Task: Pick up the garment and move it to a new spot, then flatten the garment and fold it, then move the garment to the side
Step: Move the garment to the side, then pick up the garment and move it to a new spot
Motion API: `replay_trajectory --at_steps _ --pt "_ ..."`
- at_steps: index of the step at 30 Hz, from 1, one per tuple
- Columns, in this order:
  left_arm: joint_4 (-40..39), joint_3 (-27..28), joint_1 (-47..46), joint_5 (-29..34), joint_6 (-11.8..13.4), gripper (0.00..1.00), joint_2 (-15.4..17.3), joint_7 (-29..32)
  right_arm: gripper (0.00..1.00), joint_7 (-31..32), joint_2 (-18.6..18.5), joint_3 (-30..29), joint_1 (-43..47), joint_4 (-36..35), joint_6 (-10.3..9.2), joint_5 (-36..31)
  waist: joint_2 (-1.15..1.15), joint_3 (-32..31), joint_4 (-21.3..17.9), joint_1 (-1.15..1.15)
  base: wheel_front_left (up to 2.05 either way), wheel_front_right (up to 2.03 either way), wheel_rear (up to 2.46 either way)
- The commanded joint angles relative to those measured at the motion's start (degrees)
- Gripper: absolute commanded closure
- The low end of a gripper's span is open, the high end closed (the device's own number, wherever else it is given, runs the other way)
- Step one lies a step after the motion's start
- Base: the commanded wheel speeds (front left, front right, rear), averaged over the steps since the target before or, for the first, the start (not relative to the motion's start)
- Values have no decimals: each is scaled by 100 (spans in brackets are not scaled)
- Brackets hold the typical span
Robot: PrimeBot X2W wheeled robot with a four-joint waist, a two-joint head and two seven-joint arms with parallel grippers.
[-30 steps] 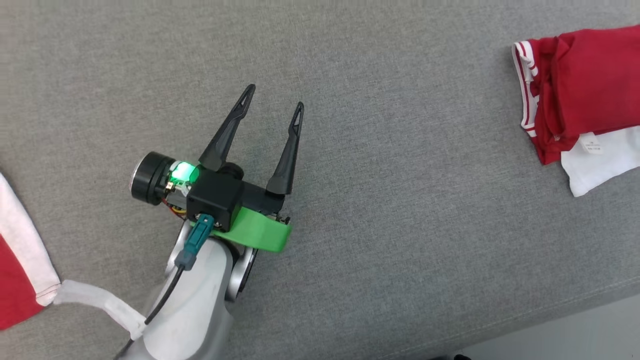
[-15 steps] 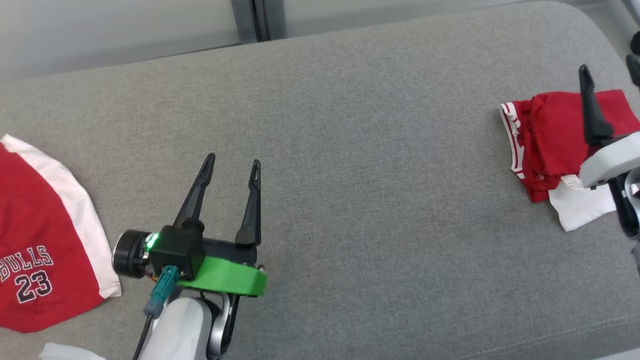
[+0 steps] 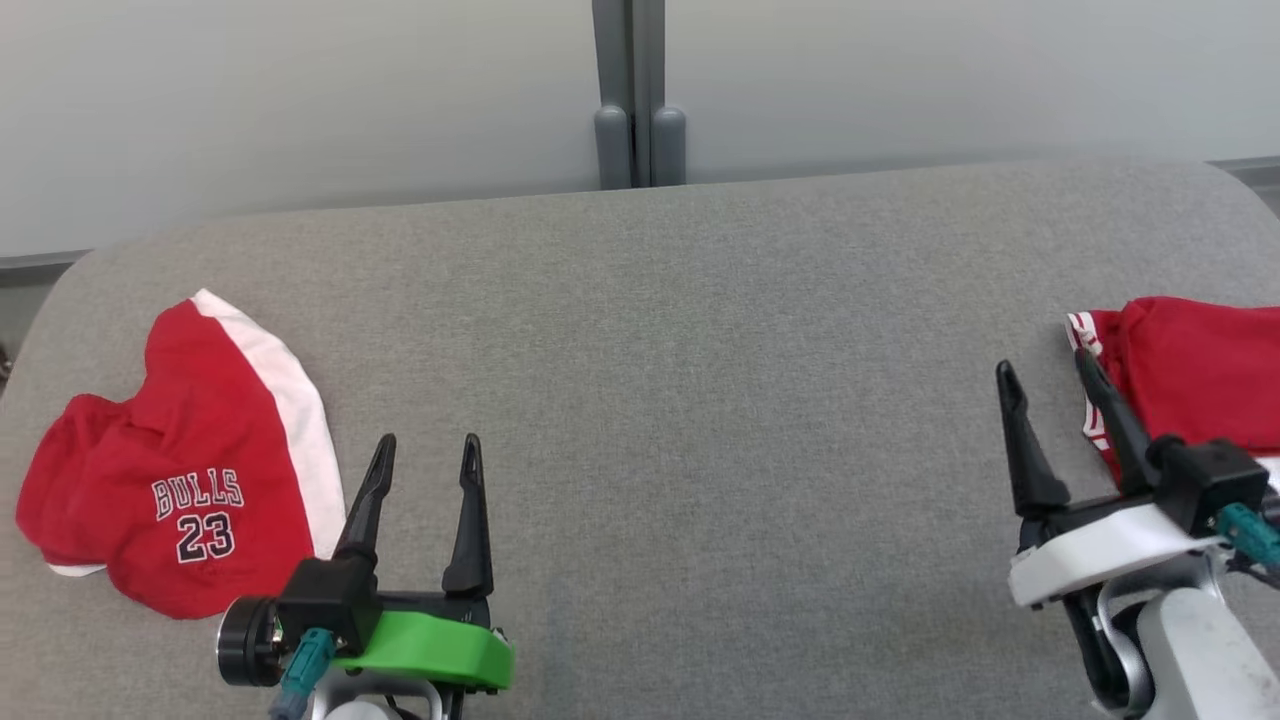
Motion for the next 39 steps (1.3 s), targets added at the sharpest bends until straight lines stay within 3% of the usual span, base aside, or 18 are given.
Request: replay_trajectory --at_steps 1,7,11,39 --pt "2 16 142 -10 34 0 11 -3 0 -17 122 -13 219 -140 -9 -136 0 -212 220 0 0 0 0" --pt "-27 -43 351 70 70 0 11 -3 0 -17 663 -191 671 -394 -9 -333 0 -261 269 0 0 0 0" --pt "-58 -30 418 78 107 0 10 -3 0 -17 798 -214 805 -489 -9 -439 0 -251 265 0 0 0 0" --pt "-12 -98 339 30 75 0 10 -3 0 -17 920 -251 819 -369 -9 -400 0 -241 240 0 0 0 0"
